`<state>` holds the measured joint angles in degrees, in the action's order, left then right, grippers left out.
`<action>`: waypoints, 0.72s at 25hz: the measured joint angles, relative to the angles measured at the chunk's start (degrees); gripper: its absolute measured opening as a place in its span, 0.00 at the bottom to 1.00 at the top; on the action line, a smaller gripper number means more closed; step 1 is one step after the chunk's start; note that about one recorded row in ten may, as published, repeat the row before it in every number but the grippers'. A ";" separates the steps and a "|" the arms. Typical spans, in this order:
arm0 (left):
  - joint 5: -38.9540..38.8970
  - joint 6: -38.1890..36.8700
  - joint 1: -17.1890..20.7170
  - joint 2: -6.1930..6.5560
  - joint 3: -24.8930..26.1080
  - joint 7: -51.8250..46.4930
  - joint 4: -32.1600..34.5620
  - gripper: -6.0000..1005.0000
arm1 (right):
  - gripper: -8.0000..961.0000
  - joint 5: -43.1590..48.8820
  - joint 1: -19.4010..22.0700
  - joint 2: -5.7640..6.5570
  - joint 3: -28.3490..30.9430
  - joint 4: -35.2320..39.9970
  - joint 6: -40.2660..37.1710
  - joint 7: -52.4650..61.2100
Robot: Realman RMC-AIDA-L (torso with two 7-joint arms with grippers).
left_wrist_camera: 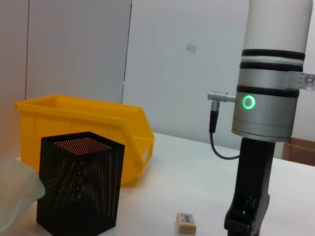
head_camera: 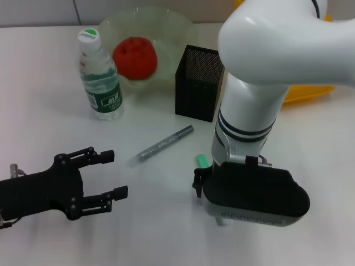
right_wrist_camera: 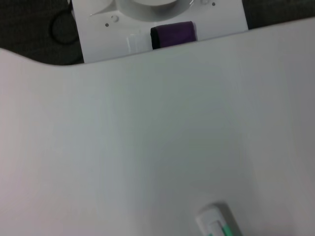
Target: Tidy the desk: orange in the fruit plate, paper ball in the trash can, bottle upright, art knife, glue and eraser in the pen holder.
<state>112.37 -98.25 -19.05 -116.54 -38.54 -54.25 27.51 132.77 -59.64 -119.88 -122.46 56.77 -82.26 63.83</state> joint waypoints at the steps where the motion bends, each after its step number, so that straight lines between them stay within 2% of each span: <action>1: 0.04 0.00 0.00 0.00 0.01 0.01 0.00 0.79 | 0.48 -0.12 0.00 0.00 -0.23 0.00 0.10 -0.02; 6: 0.03 -0.09 0.23 0.00 0.28 0.03 0.00 0.79 | 0.45 -0.18 0.17 0.00 -0.30 0.60 0.07 -0.02; 11: -0.28 -0.37 0.32 0.00 0.35 0.03 0.00 0.79 | 0.28 0.21 0.34 0.00 2.06 2.03 -2.54 0.27; 13: -0.34 -0.45 0.33 0.00 0.42 0.00 0.00 0.79 | 0.18 1.26 0.81 0.00 6.81 4.13 -6.32 1.27; 15: -0.34 -0.45 0.33 0.00 0.42 0.00 0.00 0.79 | 0.18 1.78 0.92 -0.01 8.96 4.78 -7.92 2.03; 18: -0.49 -1.47 0.40 -0.01 1.64 -0.27 0.00 0.79 | 0.19 2.54 0.92 0.08 17.88 5.87 -12.90 4.66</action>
<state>111.88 -99.72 -18.65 -116.54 -36.90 -54.52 27.51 135.31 -58.72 -119.80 -104.58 62.64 -95.16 68.49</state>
